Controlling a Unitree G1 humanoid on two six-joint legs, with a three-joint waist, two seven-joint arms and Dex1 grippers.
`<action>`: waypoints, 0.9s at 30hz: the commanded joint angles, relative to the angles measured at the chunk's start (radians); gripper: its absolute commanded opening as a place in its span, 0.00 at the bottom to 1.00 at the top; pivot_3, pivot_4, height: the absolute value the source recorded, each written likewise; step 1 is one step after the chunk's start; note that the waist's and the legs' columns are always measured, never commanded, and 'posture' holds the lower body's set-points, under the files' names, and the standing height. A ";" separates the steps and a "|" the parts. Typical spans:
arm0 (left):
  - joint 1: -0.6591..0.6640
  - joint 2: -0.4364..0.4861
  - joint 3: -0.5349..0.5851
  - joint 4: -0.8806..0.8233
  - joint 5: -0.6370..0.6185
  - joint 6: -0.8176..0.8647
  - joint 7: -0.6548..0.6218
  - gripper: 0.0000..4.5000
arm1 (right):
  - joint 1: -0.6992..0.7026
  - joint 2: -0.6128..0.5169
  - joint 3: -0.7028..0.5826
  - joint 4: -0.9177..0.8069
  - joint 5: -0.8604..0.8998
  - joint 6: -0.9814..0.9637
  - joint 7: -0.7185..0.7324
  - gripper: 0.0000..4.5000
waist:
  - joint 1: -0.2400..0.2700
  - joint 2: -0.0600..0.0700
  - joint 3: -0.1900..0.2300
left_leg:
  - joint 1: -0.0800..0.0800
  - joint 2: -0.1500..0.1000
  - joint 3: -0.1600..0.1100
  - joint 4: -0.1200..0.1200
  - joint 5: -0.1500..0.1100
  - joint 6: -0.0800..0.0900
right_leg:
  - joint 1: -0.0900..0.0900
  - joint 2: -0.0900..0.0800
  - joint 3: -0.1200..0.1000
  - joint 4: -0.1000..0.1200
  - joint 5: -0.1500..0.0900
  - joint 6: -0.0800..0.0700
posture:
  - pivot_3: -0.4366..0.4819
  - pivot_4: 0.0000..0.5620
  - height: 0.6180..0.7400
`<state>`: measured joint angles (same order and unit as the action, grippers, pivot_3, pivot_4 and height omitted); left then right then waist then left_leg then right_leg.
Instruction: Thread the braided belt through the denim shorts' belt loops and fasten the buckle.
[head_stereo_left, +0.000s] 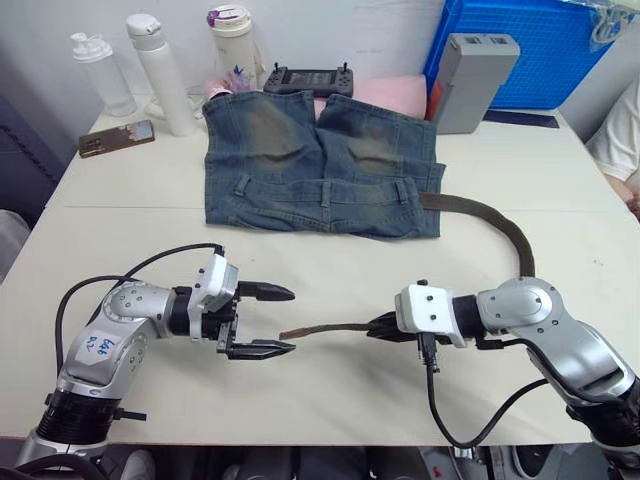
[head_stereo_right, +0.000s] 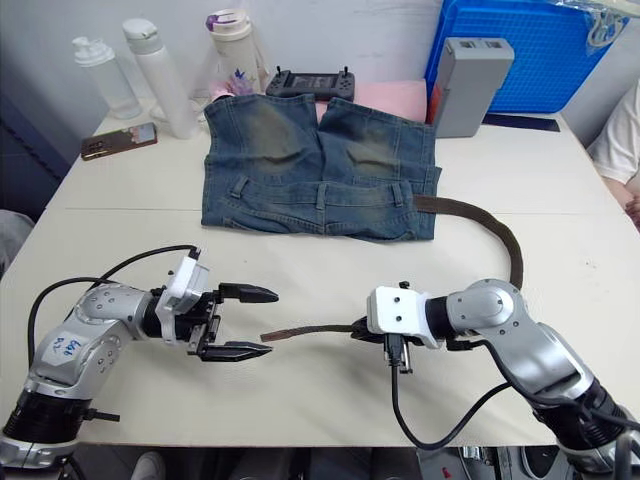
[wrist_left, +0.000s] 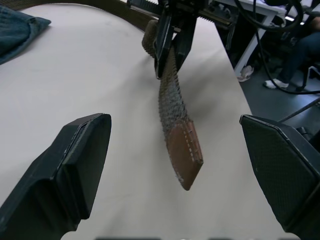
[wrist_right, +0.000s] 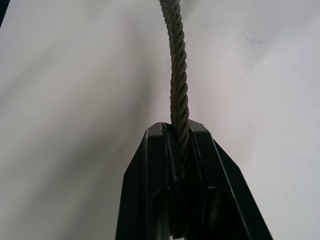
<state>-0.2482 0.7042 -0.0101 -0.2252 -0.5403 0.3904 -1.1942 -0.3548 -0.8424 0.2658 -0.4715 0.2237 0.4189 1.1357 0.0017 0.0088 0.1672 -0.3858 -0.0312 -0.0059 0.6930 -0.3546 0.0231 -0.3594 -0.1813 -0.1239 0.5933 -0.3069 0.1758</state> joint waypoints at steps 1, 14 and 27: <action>0.000 0.001 0.001 -0.011 0.021 -0.043 -0.004 1.00 | -0.037 0.023 -0.015 -0.057 0.027 0.020 -0.012 0.01 | -0.001 0.000 0.000 | 0.000 0.000 0.000 0.000 0.000 0.000 | 0.000 0.000 0.000 0.000 0.000 0.000 | 0.48 0.27 0.79; 0.008 0.018 0.038 0.001 -0.004 -0.035 -0.025 0.33 | -0.079 0.075 0.020 -0.092 0.021 0.107 -0.054 0.00 | -0.002 0.000 0.000 | 0.000 0.000 0.000 0.000 0.000 0.000 | 0.000 0.000 0.000 0.000 0.000 0.000 | 0.48 0.27 0.79; -0.056 -0.018 -0.004 0.058 0.037 -0.028 0.023 0.01 | -0.121 0.067 -0.021 -0.071 0.060 0.145 -0.047 0.00 | -0.002 0.000 0.000 | 0.000 0.000 0.000 0.000 0.000 0.000 | 0.000 0.000 0.000 0.000 0.000 0.000 | 0.48 0.27 0.79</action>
<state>-0.2989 0.6924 -0.0035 -0.1692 -0.5110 0.3596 -1.1831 -0.4562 -0.7733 0.2756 -0.5132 0.2549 0.5678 1.0870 -0.0001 0.0088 0.1672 -0.3859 -0.0314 -0.0065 0.6928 -0.3546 0.0231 -0.3596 -0.1812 -0.1244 0.5938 -0.3069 0.1758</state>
